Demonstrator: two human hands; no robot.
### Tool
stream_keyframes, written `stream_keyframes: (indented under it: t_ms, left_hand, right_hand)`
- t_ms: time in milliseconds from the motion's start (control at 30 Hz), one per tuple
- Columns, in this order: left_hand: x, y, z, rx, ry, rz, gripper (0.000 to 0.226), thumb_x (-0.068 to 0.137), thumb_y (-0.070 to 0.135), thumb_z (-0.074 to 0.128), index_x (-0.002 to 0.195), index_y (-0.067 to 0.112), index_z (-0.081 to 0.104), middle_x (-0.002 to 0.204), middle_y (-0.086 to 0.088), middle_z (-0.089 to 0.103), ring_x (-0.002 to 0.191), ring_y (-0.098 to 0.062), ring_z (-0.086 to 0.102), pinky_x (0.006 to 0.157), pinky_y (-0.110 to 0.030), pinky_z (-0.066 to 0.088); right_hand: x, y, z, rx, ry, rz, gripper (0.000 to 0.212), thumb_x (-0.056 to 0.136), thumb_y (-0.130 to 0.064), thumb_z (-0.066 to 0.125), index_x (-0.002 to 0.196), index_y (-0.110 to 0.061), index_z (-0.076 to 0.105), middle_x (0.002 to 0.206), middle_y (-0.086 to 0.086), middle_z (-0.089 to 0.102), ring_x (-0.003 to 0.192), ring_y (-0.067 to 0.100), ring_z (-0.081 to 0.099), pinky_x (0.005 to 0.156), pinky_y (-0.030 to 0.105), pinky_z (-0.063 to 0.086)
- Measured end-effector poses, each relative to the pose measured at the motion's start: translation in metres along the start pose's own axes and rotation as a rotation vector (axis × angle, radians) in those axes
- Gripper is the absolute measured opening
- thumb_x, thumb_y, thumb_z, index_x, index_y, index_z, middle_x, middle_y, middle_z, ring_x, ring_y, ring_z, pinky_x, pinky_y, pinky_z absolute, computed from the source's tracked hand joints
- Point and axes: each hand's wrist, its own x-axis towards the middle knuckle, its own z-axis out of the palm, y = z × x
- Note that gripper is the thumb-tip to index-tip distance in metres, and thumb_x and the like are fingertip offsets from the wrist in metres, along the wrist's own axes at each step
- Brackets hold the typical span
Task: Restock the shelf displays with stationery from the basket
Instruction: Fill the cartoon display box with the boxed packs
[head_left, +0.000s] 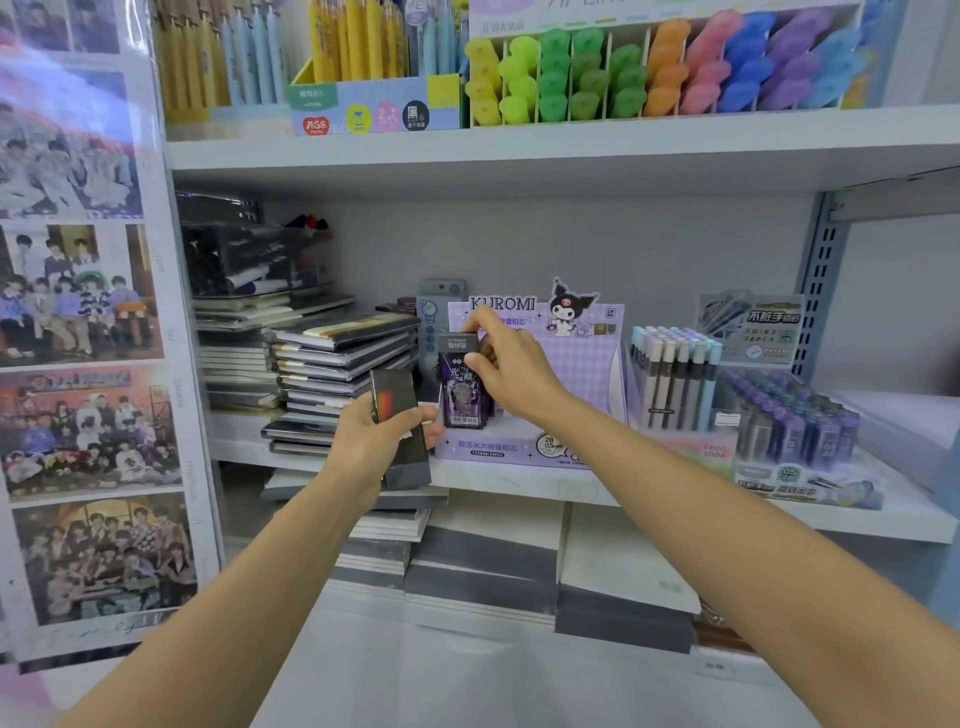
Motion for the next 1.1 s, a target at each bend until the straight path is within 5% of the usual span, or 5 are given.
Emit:
stream_keyframes:
  t_ms: [233, 500, 733, 833, 1100]
  left_hand:
    - [0.005, -0.007, 0.004, 0.002, -0.046, -0.032, 0.016, 0.087, 0.001, 0.066, 0.102, 0.004, 0.062, 0.091, -0.015, 0.075, 0.080, -0.029, 0.073, 0.072, -0.037, 0.061]
    - [0.000, -0.006, 0.005, -0.037, -0.084, -0.046, 0.010, 0.088, -0.001, 0.064, 0.096, 0.005, 0.062, 0.089, -0.018, 0.074, 0.078, -0.030, 0.073, 0.067, -0.035, 0.061]
    - [-0.010, 0.001, 0.008, 0.043, -0.160, -0.021, 0.017, 0.089, 0.001, 0.064, 0.105, 0.005, 0.061, 0.092, -0.013, 0.075, 0.083, -0.025, 0.074, 0.067, -0.031, 0.060]
    - [-0.017, 0.008, 0.010, 0.077, -0.198, -0.019, 0.023, 0.088, 0.003, 0.066, 0.110, 0.004, 0.059, 0.098, -0.013, 0.075, 0.084, -0.026, 0.074, 0.068, -0.032, 0.060]
    - [-0.040, 0.019, 0.031, 0.137, -0.299, -0.024, 0.032, 0.087, 0.011, 0.069, 0.116, 0.003, 0.059, 0.100, -0.017, 0.074, 0.088, -0.030, 0.071, 0.077, -0.037, 0.060]
  right_hand:
    - [-0.010, 0.001, 0.004, -0.009, -0.037, -0.069, 0.029, 0.096, -0.008, 0.054, 0.122, -0.019, 0.047, 0.069, -0.012, 0.051, 0.064, 0.015, 0.052, 0.062, 0.029, 0.045]
    - [-0.019, 0.015, 0.019, -0.058, 0.149, -0.054, 0.033, 0.092, -0.010, 0.060, 0.123, -0.019, 0.058, 0.101, -0.009, 0.039, 0.086, 0.007, 0.043, 0.067, 0.020, 0.038]
    - [-0.019, 0.012, -0.006, -0.113, 0.035, -0.008, 0.038, 0.093, -0.017, 0.060, 0.131, -0.024, 0.057, 0.110, 0.000, 0.040, 0.098, 0.016, 0.045, 0.082, 0.037, 0.050]
    - [-0.025, 0.005, -0.017, 0.154, 0.041, 0.056, 0.043, 0.095, -0.022, 0.057, 0.138, -0.022, 0.050, 0.125, 0.001, 0.043, 0.111, 0.019, 0.050, 0.099, 0.036, 0.046]
    - [-0.050, -0.011, -0.030, 0.621, -0.074, 0.154, 0.029, 0.089, -0.002, 0.063, 0.116, -0.012, 0.064, 0.106, 0.000, 0.065, 0.088, 0.014, 0.062, 0.078, 0.020, 0.053]
